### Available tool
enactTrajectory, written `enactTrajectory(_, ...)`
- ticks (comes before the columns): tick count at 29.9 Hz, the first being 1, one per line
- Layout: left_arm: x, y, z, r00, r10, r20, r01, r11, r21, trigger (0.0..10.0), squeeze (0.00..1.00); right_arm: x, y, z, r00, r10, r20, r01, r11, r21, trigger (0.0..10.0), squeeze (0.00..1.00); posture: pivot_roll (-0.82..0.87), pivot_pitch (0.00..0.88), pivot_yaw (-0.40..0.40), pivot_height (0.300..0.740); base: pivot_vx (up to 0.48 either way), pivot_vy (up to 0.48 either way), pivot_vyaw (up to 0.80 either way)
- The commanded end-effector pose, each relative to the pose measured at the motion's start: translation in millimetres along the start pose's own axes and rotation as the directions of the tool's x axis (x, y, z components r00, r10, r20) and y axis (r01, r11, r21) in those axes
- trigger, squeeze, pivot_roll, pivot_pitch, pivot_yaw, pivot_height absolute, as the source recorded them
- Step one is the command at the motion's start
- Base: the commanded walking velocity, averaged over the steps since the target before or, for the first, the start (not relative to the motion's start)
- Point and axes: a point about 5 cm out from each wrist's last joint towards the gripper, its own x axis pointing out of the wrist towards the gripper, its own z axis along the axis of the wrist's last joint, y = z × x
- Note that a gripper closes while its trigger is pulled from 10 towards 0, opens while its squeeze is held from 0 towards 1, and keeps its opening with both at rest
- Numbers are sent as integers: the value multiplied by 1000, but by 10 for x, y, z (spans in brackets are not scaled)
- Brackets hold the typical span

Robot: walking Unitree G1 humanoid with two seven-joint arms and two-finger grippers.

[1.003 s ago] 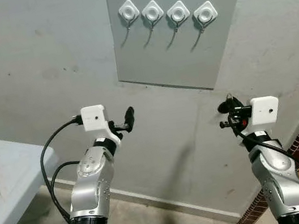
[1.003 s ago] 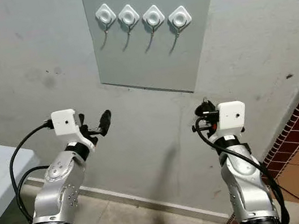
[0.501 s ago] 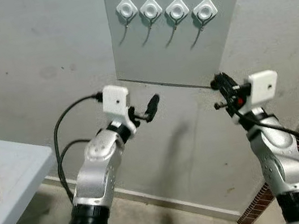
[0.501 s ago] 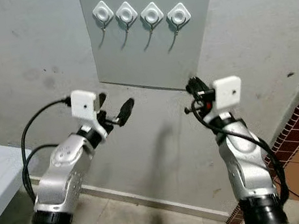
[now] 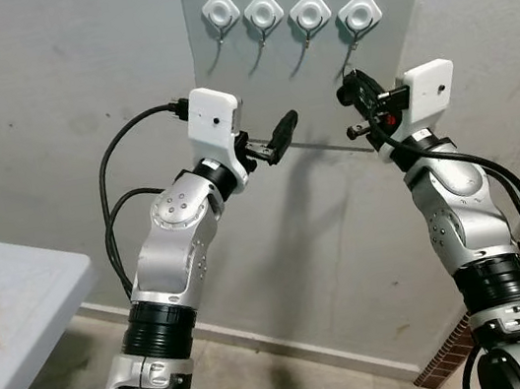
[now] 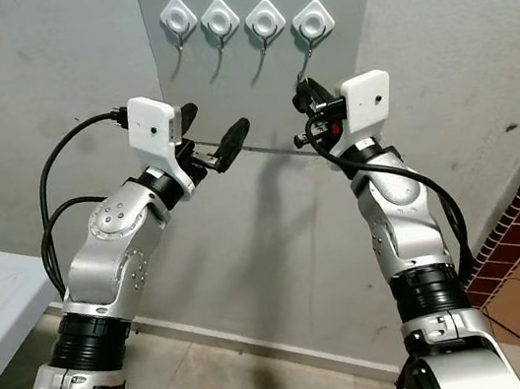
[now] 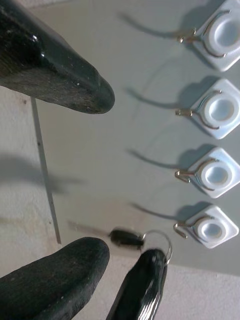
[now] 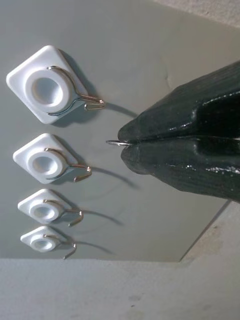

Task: Hang keys on a hook

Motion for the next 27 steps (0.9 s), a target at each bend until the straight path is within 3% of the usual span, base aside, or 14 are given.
enactTrajectory(1, 33, -18, 63, 1000, -14, 21, 14, 1000, 8, 10000, 0, 61, -41, 93, 999, -3, 36, 3, 1000, -8, 10000, 0, 53, 6, -61, 740, 0, 0, 0)
enactTrajectory(21, 12, -125, 100, 998, -53, 46, 53, 999, 0, 10000, 0, 233, -185, 214, 992, -76, 105, 58, 984, 168, 10000, 0, 63, 0, -63, 740, 0, 0, 0)
enactTrajectory(27, 9, -118, 113, 998, -50, 49, 50, 999, 0, 10000, 0, 212, -199, 107, 993, -92, 71, 61, 932, 357, 10000, 0, 64, 0, -64, 740, 0, 0, 0)
